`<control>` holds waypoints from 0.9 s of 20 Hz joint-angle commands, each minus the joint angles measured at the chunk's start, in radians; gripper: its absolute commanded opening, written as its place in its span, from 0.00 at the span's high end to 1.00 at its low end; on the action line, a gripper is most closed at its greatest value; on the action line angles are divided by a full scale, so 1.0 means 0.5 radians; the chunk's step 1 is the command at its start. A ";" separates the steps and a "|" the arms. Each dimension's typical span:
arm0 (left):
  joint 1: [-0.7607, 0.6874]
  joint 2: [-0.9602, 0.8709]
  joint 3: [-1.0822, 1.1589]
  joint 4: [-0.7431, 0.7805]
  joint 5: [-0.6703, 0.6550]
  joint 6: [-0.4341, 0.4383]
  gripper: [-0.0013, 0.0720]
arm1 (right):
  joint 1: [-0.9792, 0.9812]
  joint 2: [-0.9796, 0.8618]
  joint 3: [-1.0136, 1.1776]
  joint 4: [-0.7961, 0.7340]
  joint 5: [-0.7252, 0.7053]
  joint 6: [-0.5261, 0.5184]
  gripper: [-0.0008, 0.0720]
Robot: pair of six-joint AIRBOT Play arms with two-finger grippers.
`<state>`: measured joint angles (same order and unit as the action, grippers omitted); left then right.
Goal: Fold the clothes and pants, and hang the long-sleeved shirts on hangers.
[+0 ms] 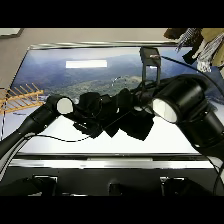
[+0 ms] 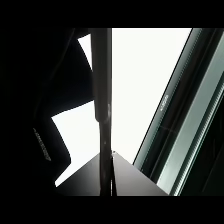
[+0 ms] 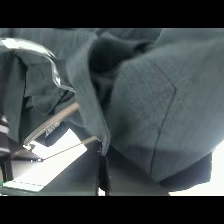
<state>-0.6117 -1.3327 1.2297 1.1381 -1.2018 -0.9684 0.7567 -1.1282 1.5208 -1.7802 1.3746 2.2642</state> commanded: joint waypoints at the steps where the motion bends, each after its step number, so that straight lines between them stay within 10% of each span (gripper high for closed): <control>1: -0.002 0.001 0.002 -0.082 0.122 -0.002 0.96 | 0.002 -0.001 -0.001 0.007 0.036 -0.003 0.95; 4: -0.002 0.001 0.002 -0.117 0.159 -0.002 0.96 | 0.002 -0.001 -0.001 -0.003 0.028 -0.003 0.94; 8: -0.002 0.002 0.002 -0.116 0.158 -0.002 0.96 | 0.002 0.020 0.002 -0.024 0.027 -0.003 0.29; 16: -0.002 0.002 0.002 -0.115 0.175 -0.002 0.96 | -0.450 0.450 0.014 -0.262 0.031 0.336 0.30; 18: -0.002 0.002 0.002 -0.115 0.175 -0.002 0.96 | -0.926 0.439 0.092 0.101 0.053 0.062 0.26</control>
<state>-0.6125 -1.3331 1.2297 1.0809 -1.1160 -0.9695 0.5190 -0.9394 1.5379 -1.8641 1.3888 2.3604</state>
